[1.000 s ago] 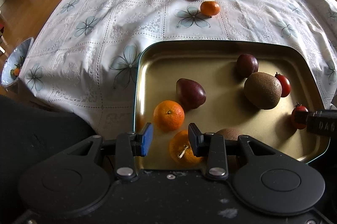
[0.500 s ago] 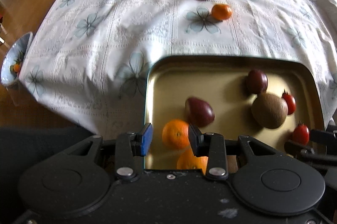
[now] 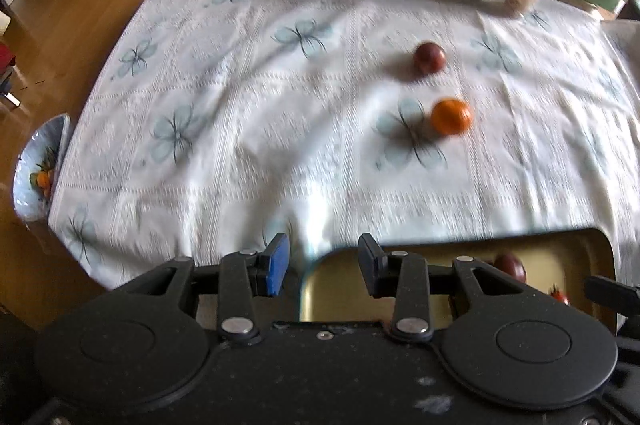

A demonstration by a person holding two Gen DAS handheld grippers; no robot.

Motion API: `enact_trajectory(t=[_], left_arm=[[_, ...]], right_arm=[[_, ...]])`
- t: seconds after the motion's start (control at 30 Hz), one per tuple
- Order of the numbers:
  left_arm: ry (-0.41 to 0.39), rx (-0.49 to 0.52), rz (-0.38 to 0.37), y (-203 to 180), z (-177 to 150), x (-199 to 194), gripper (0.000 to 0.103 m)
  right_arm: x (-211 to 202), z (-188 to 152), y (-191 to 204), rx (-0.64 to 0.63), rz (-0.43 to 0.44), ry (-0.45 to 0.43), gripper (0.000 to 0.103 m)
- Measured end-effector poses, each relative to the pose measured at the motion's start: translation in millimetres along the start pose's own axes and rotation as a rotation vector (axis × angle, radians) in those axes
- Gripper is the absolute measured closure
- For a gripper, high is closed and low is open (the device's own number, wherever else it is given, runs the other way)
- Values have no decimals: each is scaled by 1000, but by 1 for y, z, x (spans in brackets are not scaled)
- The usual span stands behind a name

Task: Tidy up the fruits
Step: 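Move left gripper toward the last plum while right gripper approaches the mandarin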

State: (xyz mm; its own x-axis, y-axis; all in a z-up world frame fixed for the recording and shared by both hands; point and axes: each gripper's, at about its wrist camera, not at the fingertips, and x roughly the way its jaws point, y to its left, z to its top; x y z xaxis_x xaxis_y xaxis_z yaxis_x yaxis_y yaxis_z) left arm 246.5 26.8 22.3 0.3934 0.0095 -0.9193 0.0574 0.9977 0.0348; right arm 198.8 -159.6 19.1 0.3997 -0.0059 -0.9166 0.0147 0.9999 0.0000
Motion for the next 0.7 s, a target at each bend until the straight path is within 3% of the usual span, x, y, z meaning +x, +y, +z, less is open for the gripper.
enact_trajectory(t=[0.17, 0.4, 0.57, 0.7], left_arm=[[3, -21, 23, 3, 34, 15, 64], [27, -70, 40, 8, 78, 36, 64], [45, -86, 65, 13, 89, 57, 64], [97, -109, 31, 17, 93, 69, 64]], right_arm=[[1, 26, -8, 112, -37, -65, 51], [14, 59, -9, 123, -21, -49, 51], [32, 79, -3, 137, -25, -38, 51], [51, 92, 8, 120, -20, -21, 51]])
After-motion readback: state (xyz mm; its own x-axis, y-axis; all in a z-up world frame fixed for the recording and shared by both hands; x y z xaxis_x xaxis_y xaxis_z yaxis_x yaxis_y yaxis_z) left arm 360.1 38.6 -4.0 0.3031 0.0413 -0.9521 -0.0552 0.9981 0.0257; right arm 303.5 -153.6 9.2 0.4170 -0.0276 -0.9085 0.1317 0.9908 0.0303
